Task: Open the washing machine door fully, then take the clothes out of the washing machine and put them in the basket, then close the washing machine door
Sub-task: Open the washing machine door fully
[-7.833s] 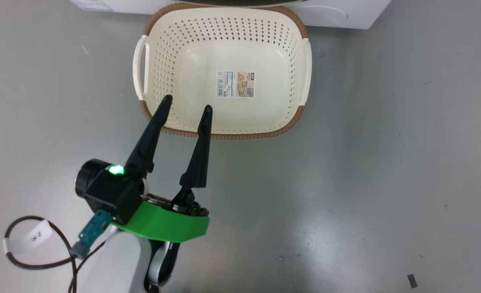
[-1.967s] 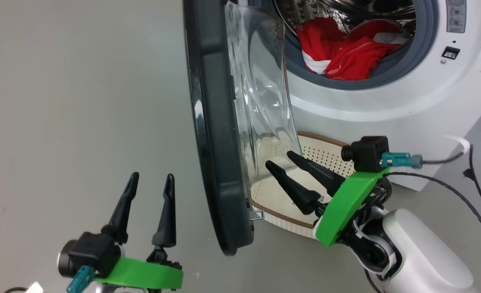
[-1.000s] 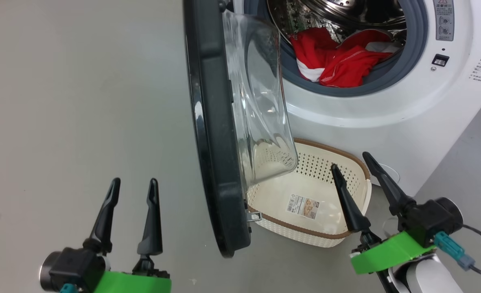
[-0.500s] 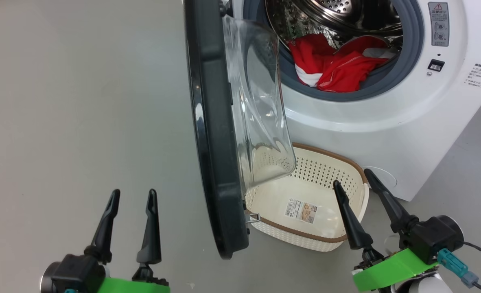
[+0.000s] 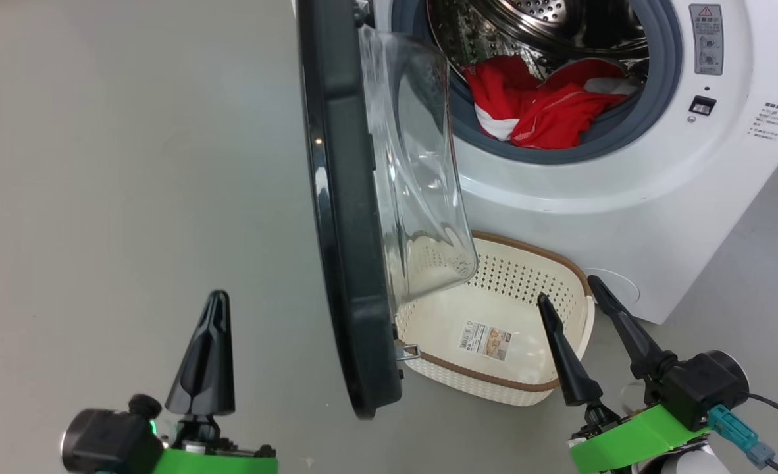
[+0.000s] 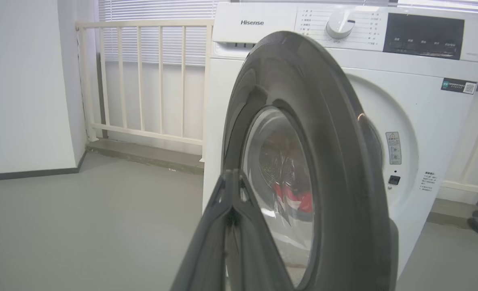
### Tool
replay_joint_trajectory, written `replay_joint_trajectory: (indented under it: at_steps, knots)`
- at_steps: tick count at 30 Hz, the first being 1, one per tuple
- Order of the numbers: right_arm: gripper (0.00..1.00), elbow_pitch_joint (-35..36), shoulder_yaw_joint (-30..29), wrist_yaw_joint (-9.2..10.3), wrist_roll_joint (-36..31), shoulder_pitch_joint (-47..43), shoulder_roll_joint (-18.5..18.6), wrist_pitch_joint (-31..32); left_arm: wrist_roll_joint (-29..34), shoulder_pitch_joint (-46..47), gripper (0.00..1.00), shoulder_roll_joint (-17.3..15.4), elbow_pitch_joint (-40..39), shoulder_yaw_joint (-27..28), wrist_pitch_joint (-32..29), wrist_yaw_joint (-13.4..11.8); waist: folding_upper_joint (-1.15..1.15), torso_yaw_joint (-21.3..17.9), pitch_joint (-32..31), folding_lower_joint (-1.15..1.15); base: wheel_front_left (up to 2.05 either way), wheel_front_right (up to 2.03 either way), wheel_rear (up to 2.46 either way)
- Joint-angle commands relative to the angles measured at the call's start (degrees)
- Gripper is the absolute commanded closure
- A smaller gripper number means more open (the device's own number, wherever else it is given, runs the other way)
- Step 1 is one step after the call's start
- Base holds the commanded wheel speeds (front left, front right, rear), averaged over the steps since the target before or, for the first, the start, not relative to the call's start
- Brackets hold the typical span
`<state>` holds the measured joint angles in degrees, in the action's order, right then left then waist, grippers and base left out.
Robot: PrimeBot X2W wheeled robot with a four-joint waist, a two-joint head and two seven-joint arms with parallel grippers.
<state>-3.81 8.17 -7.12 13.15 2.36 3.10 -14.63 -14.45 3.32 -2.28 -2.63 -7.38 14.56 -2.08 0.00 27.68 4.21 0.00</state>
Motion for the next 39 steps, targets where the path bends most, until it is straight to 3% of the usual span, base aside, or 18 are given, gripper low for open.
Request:
replay_joint_trajectory:
  at_steps: [1,10,19,27,39]
  knots:
    - [0.0,1.7,1.3,-0.36,0.7,0.1,-0.2,-0.4,0.5,1.9,1.0,-0.6,-3.3,1.7,0.4,0.5,0.0,-0.3,0.3,0.0,0.0,0.0,0.0]
    - [0.0,1.4,2.0,-0.36,1.4,1.0,-0.2,-0.4,2.8,4.0,1.0,-0.6,-14.1,-0.4,0.4,0.7,0.0,-1.6,0.8,0.0,0.0,0.0,0.0]
    - [0.0,1.5,1.8,-0.36,1.5,1.1,-0.2,-0.4,4.1,4.7,1.0,-0.6,-19.2,-7.5,0.4,2.7,0.0,-2.3,1.0,0.0,0.0,0.0,0.0]
    - [0.0,1.8,2.0,-0.36,1.6,1.7,-0.2,-0.4,3.3,4.5,1.0,-0.6,-13.4,-13.2,0.4,5.6,0.0,-2.9,1.6,0.0,0.0,0.0,0.0]
    - [0.0,2.2,2.2,-0.36,1.8,2.2,-0.2,-0.4,-0.6,7.4,1.0,-0.6,0.5,-17.0,-0.4,5.3,0.0,-3.7,2.4,0.0,0.0,0.0,0.0]
